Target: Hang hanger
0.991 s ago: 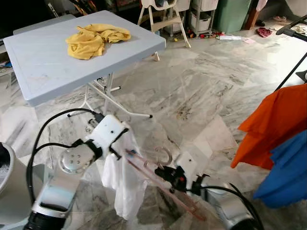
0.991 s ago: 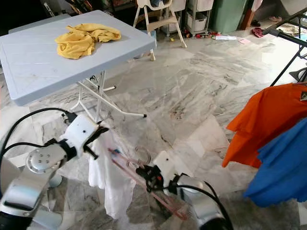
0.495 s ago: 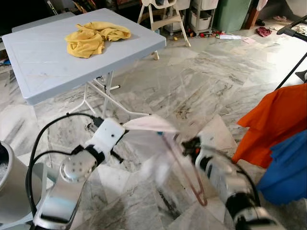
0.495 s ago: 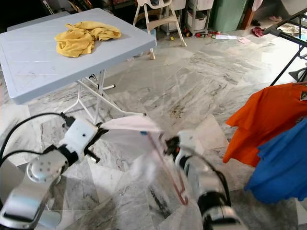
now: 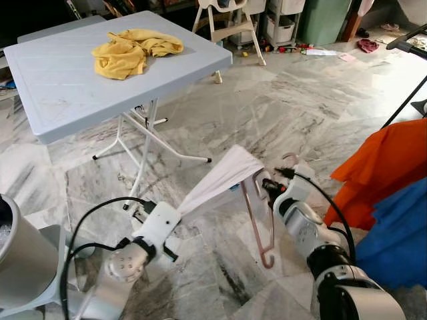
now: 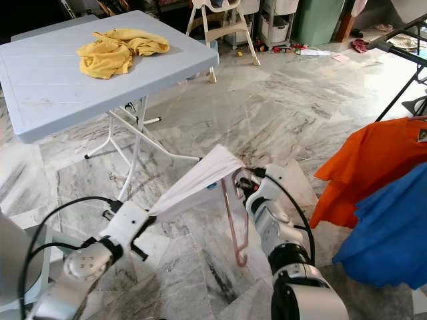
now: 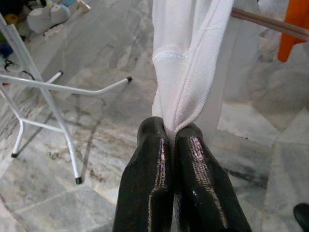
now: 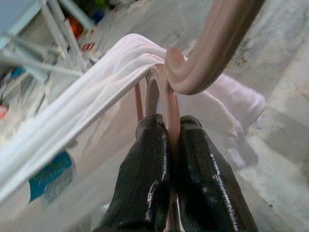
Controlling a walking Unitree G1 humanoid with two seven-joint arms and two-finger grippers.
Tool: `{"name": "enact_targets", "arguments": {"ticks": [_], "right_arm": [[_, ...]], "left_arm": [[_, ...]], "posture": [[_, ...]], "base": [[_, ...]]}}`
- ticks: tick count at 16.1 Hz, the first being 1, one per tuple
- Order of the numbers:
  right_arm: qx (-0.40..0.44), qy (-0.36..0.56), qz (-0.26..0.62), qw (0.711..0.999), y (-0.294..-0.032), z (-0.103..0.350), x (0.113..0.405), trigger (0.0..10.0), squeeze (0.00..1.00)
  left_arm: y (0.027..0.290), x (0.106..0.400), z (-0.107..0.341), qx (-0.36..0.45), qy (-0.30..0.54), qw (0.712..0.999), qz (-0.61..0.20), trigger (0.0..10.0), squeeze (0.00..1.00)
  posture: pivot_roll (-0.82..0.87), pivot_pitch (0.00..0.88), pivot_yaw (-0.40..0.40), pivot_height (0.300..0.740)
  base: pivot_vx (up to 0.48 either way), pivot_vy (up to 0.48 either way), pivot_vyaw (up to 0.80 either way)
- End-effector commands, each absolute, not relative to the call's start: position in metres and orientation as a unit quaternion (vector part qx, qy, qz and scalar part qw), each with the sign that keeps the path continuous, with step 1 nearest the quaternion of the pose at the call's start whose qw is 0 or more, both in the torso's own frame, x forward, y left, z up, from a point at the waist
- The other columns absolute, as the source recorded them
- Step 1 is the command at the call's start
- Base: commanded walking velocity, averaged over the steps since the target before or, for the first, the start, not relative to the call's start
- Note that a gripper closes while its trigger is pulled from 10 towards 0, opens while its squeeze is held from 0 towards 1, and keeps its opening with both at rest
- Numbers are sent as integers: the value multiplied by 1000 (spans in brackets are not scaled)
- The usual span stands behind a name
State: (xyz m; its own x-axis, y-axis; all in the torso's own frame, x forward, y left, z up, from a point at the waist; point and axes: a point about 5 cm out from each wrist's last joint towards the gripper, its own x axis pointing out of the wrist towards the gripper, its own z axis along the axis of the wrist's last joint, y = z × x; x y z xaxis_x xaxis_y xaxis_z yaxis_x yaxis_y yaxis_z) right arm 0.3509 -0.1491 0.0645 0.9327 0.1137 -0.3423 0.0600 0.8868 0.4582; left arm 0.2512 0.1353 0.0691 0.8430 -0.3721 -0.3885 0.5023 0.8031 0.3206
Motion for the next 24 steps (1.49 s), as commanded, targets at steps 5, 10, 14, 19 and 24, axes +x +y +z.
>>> {"name": "enact_targets", "arguments": {"ticks": [5,10,14,19,24], "right_arm": [[214,171,177,945,-120,88,355,10000,0],[85,201,380,899,-98,60,301,10000,0],[33,254,338,905,-127,38,287,10000,0],[30,285,317,904,-130,23,278,10000,0],[60,311,235,919,-145,14,280,10000,0]], "left_arm": [[152,279,77,206,134,959,-143,10000,0],[154,298,88,203,117,963,-132,10000,0],[149,300,90,182,105,968,-135,10000,0],[152,304,105,176,84,973,-122,10000,0],[177,292,110,192,90,974,-76,10000,0]], "posture": [[13,43,9,740],[-16,48,23,740],[-39,47,39,740],[-24,59,38,740],[-7,63,37,740]], "base": [[0,0,0],[0,0,0],[0,0,0],[0,0,0],[0,0,0]]}}
